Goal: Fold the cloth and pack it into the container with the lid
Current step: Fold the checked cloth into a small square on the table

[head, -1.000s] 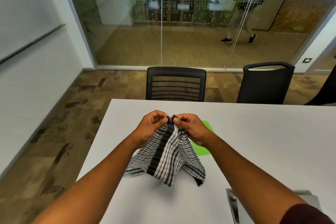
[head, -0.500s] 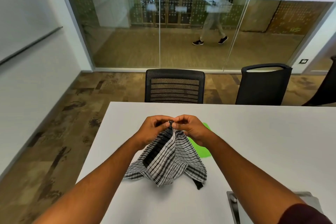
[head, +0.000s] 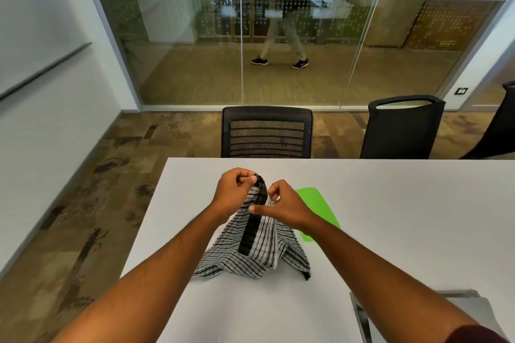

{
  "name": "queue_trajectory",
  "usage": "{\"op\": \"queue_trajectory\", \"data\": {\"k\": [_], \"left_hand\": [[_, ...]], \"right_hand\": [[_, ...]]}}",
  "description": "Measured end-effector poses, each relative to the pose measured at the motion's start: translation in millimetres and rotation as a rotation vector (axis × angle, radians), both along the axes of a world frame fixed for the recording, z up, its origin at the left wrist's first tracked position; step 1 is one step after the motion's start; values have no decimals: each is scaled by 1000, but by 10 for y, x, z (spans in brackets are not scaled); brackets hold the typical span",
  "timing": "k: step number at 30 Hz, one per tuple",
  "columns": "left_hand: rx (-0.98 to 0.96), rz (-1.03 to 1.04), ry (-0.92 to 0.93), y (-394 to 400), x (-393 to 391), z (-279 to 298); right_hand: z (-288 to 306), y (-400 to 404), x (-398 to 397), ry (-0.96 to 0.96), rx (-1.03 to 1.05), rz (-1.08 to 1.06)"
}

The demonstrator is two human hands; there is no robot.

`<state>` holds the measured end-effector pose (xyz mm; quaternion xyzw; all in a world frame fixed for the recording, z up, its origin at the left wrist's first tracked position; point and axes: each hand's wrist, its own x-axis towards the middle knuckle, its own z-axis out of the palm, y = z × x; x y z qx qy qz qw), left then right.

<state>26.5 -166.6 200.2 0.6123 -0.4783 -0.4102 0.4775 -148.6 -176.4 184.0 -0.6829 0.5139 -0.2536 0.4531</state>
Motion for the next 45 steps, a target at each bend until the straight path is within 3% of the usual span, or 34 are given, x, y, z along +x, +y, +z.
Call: {"op": "queue_trajectory", "data": {"k": [8,13,32,41,45], "left_hand": [[44,1,79,-18,0,60],[22,-6,50,-19,-32,89],[-29,24,0,16,52,189],[-43,15,-120,-20,225,209],[-68,-14,-46,-15,268,258]], "right_hand": [[-110,69,-19,132,-73,-71],[-169,125,8,347,-250,-138],[-340,228,-369,546,-291,-384],[-179,-54,-914,297,-441,-387],[95,-185,-1045,186,-512,-327]]}}
